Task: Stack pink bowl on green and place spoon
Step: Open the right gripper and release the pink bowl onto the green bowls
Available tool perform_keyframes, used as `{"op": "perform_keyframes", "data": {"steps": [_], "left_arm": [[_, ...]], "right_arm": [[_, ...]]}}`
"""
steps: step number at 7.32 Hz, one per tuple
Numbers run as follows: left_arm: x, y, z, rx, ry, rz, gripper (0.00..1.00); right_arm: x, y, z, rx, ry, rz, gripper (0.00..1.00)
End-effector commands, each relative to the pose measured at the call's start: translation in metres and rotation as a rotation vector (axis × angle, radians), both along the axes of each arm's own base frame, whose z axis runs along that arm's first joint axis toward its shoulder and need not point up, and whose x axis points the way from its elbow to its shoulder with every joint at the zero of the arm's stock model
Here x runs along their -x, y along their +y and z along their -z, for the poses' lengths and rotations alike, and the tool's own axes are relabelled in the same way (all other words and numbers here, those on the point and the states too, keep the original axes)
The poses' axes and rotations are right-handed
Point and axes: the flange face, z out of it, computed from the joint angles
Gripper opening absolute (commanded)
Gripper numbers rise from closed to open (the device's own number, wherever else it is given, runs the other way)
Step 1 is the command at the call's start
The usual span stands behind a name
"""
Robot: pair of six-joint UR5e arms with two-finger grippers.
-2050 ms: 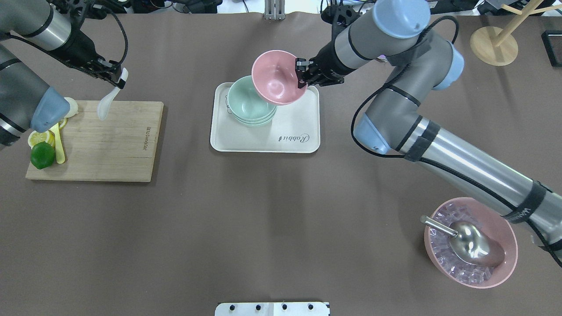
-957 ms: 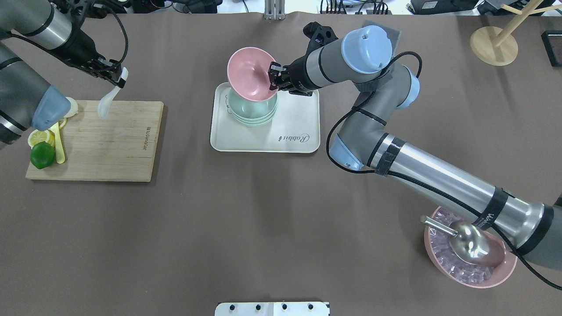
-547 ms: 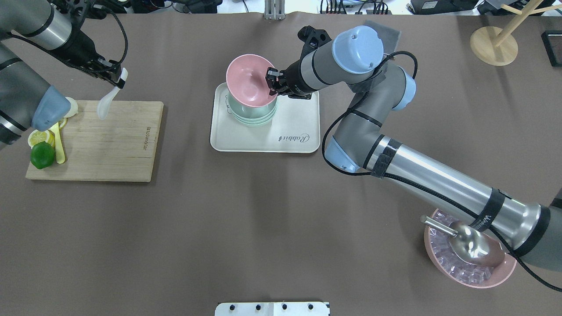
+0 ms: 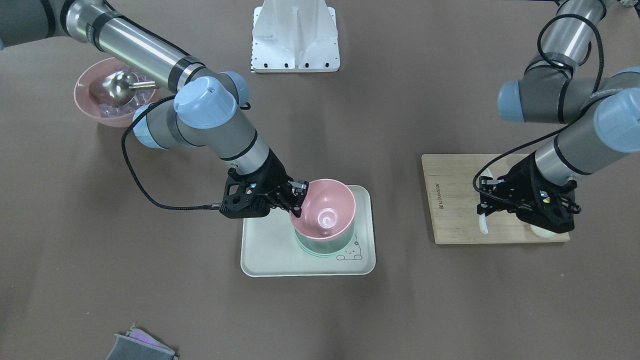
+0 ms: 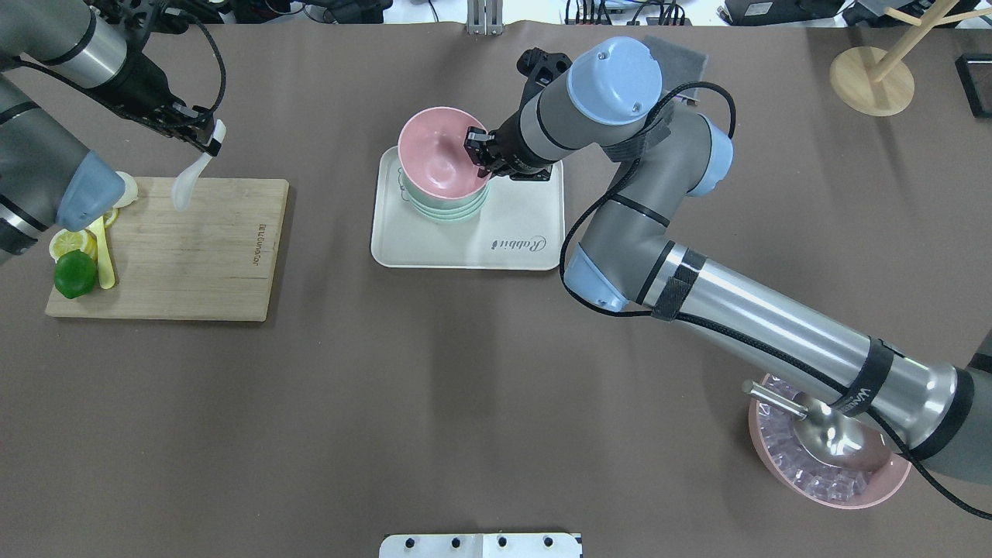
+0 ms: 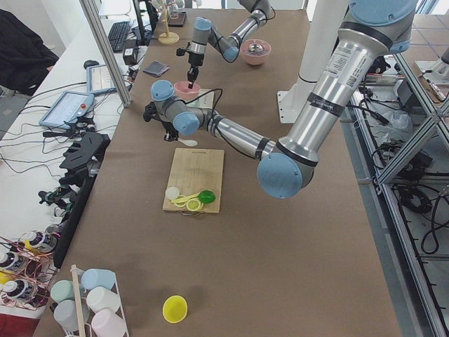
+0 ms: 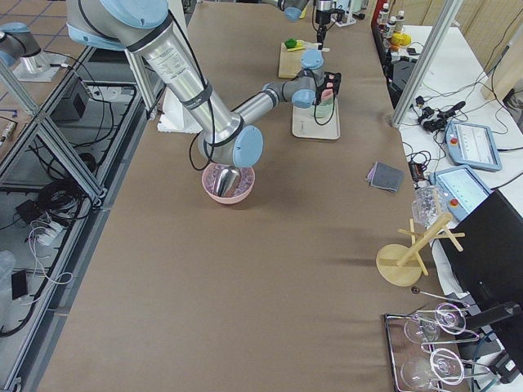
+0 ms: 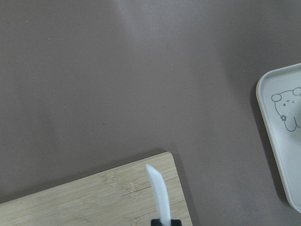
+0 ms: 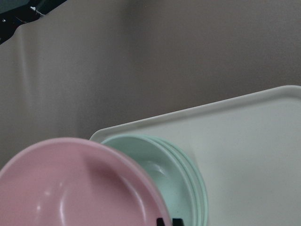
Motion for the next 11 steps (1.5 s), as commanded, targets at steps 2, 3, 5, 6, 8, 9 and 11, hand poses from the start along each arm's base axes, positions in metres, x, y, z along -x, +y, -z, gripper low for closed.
{"op": "perform_keyframes", "data": {"steps": [2, 3, 5, 6, 8, 9, 11], "left_arm": [[0.0, -0.0001, -0.0017, 0.002, -0.001, 0.0, 0.0], [0.0, -0.0001, -0.0017, 0.002, -0.001, 0.0, 0.0], [-0.0001, -0.0003, -0.0024, 0.003, -0.002, 0.0, 0.0], [-0.0001, -0.0003, -0.0022, 0.002, -0.001, 0.0, 0.0], [-0.0007, -0.0013, -0.0054, 0.003, -0.003, -0.001, 0.0], [-0.0009, -0.0017, -0.0069, 0.006, -0.004, -0.001, 0.0], [-0.0009, -0.0017, -0.0067, 0.005, -0.003, -0.001, 0.0]], "right_arm": [[0.0069, 0.0054, -0.0036, 0.0, 0.009, 0.009, 0.0], [0.0069, 0.0054, -0.0036, 0.0, 0.009, 0.009, 0.0], [0.0061, 0.0044, -0.0012, 0.006, 0.005, 0.003, 0.0], [0.0061, 0.0044, -0.0012, 0.01, 0.004, 0.002, 0.04], [0.0048, 0.0023, -0.0001, 0.006, 0.004, -0.013, 0.14], [0.0038, 0.001, 0.0006, 0.019, 0.0, -0.037, 0.18], [0.0034, -0.0016, 0.0043, 0.02, -0.002, -0.064, 0.33]]}}
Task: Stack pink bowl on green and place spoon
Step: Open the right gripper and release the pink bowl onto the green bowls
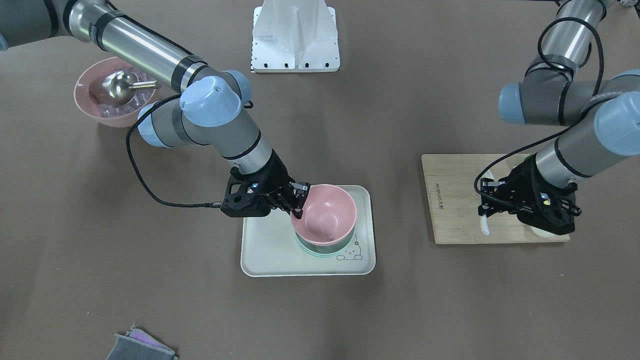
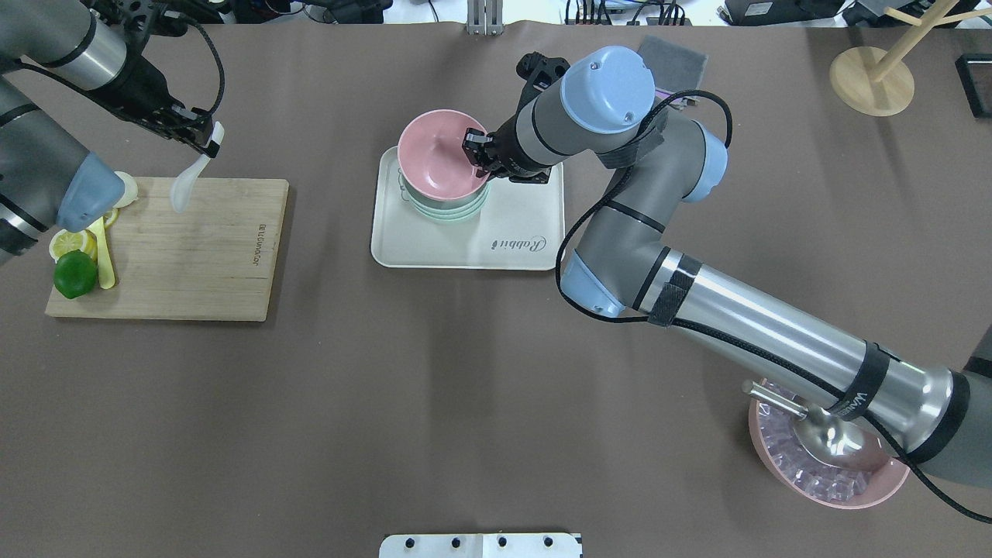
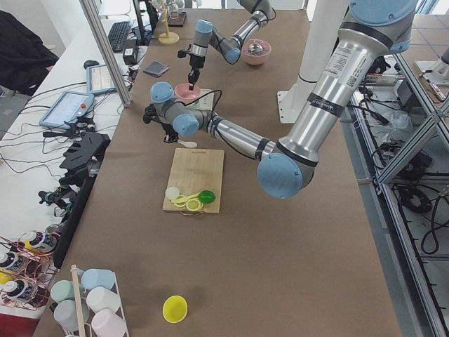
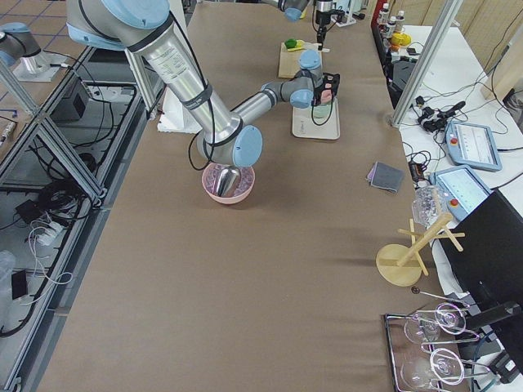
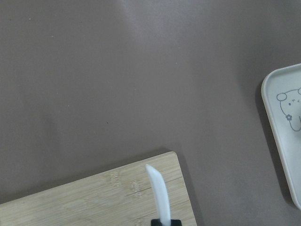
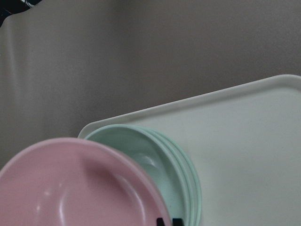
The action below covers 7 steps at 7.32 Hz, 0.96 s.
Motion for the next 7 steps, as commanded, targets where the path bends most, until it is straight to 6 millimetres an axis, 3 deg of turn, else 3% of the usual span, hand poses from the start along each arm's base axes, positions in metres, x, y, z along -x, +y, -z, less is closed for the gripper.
{"op": "perform_keyframes", "data": {"steps": [1, 4, 5, 6, 7], "left_arm": [[0.0, 0.0, 0.0, 0.001, -0.001, 0.0, 0.0], [0.0, 0.0, 0.0, 0.0, 0.0, 0.0, 0.0], [0.0, 0.0, 0.001, 0.001, 0.0, 0.001, 0.0], [-0.002, -0.004, 0.01, 0.001, 0.002, 0.004, 0.0], [-0.005, -0.009, 0.031, 0.024, 0.027, 0.039, 0.0]], "right_arm": [[-0.001, -0.002, 0.005, -0.004, -0.002, -0.024, 0.34], [0.001, -0.005, 0.004, 0.002, 0.002, -0.038, 0.35], [-0.005, -0.01, 0.007, 0.002, -0.003, -0.047, 0.48], [-0.016, -0.015, 0.012, -0.002, -0.013, -0.047, 0.99], [-0.028, -0.02, 0.016, 0.003, -0.028, -0.035, 1.0]]}}
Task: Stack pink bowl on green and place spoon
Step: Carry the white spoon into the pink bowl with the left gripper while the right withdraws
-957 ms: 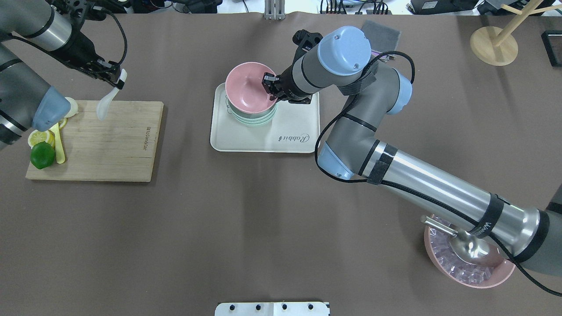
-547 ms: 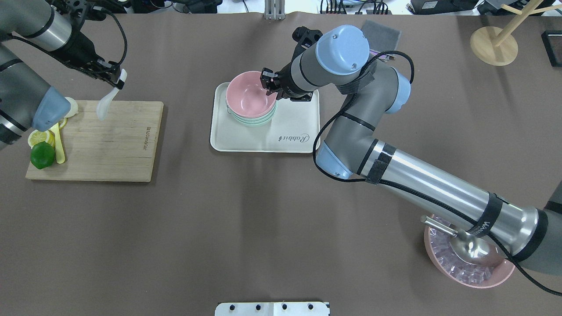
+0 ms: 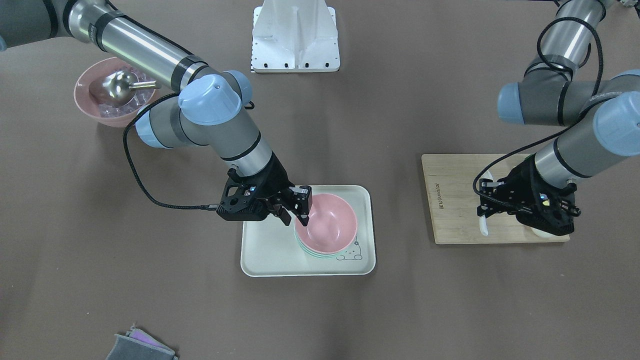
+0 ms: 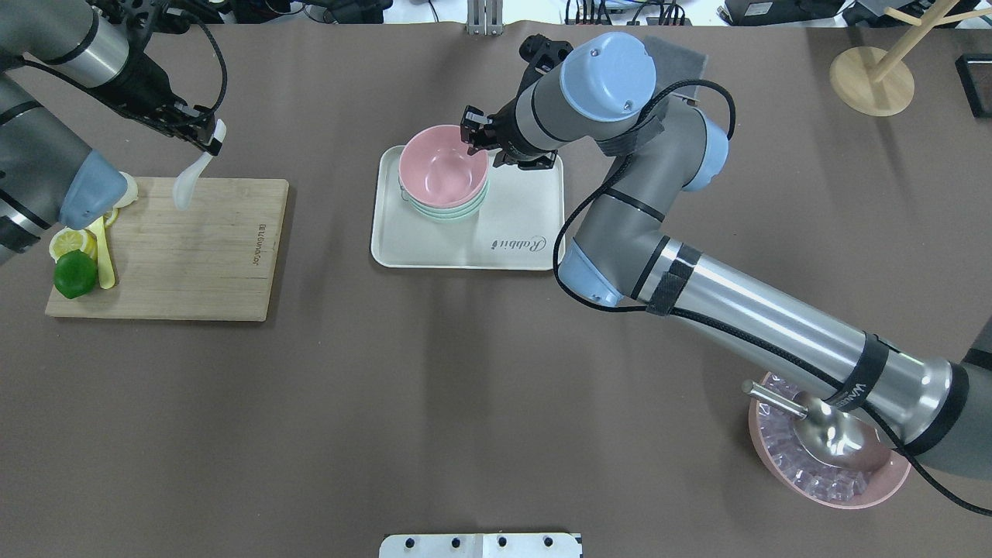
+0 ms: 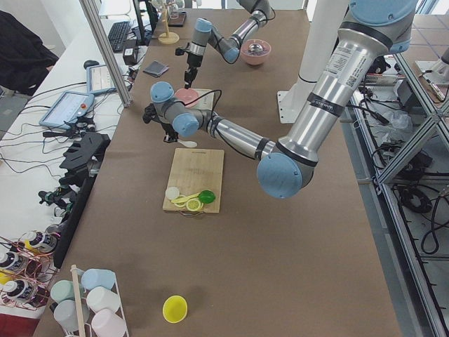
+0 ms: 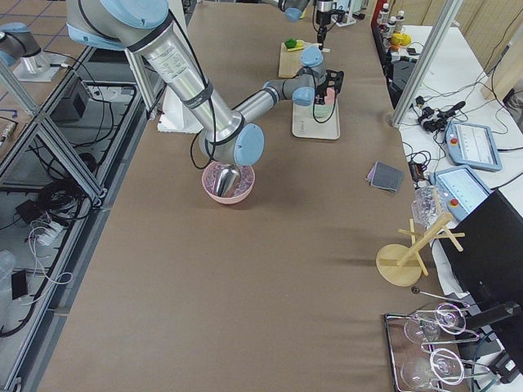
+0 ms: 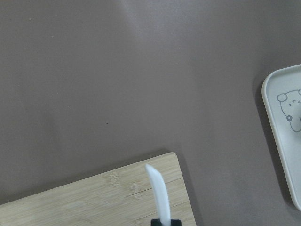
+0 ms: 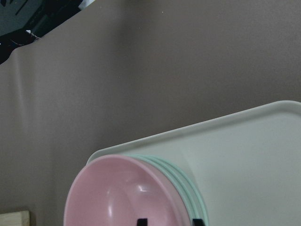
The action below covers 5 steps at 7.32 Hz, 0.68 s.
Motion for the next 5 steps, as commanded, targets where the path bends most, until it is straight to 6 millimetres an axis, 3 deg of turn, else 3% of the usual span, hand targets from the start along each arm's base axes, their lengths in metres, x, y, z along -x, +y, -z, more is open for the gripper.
{"op": "perform_keyframes", "data": {"steps": [1, 2, 3, 5], "left_arm": [[-0.011, -0.013, 0.059, 0.04, 0.055, 0.066, 0.0], [-0.014, -0.018, 0.1, 0.048, 0.104, 0.091, 0.0], [-0.03, -0.023, 0.14, 0.046, 0.165, 0.113, 0.0], [-0.084, -0.041, 0.164, 0.009, 0.281, 0.182, 0.0]], "right_arm": [[-0.044, -0.021, 0.007, 0.029, -0.041, 0.05, 1.0], [-0.086, -0.032, 0.012, 0.053, -0.045, 0.071, 1.0], [-0.129, -0.034, 0.002, 0.059, -0.041, 0.099, 1.0], [-0.191, -0.031, -0.053, -0.004, -0.006, 0.151, 1.0]]}}
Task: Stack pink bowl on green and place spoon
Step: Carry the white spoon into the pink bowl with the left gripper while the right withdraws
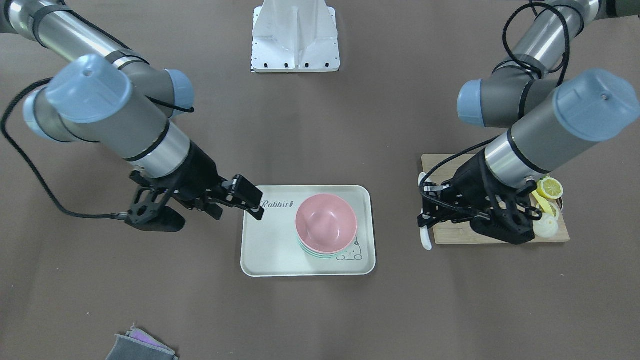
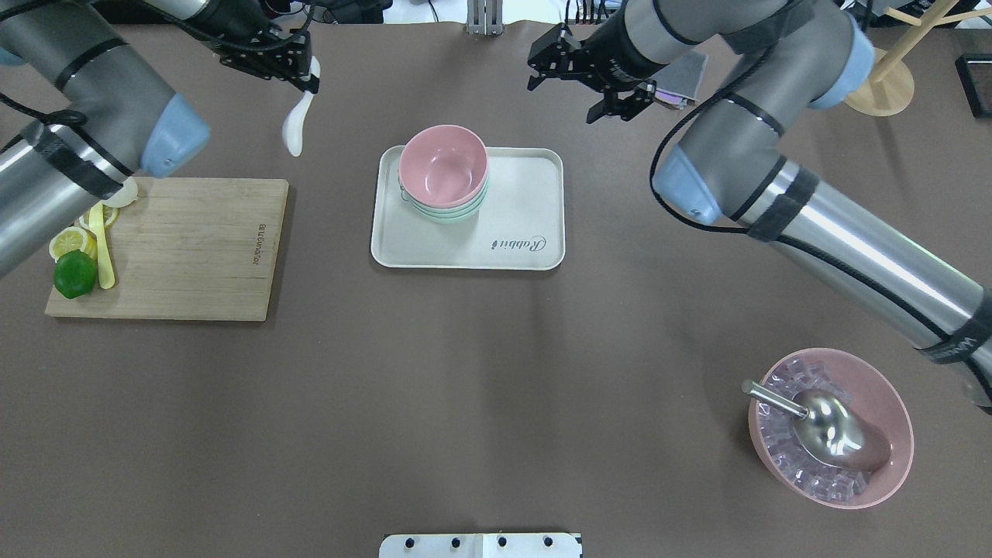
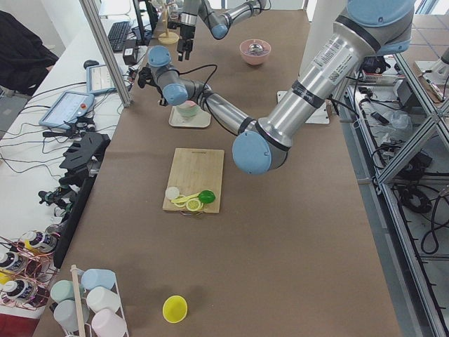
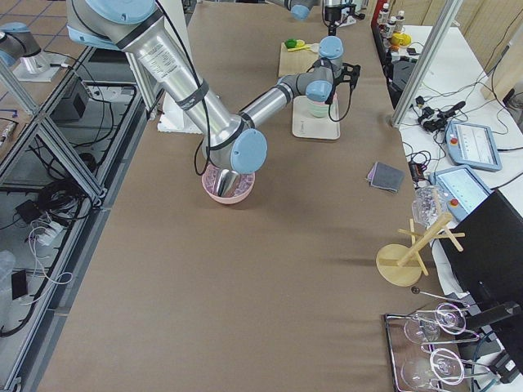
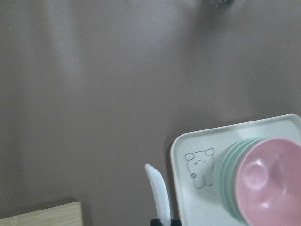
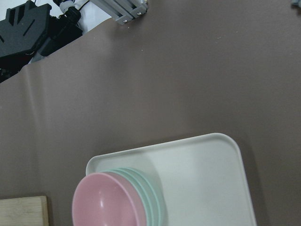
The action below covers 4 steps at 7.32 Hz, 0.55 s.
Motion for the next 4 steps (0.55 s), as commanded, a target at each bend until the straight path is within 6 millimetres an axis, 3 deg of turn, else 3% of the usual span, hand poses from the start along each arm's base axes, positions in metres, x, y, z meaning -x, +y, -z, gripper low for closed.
{"op": "perform_keyframes", "data": {"steps": [1, 2, 4], "left_arm": [[-0.075, -0.001, 0.034, -0.071, 0.067, 0.089, 0.0], [-0.112, 0.009, 0.057, -0.111, 0.058, 0.128, 0.0], [-0.151, 0.022, 0.058, -0.138, 0.041, 0.159, 0.0]], "right_arm": [[-0.051, 0.001, -0.046, -0.048, 0.029, 0.04, 1.0], [-0.053, 0.002, -0.052, -0.072, 0.037, 0.049, 1.0], [-0.054, 0.002, -0.055, -0.075, 0.043, 0.048, 1.0]]}}
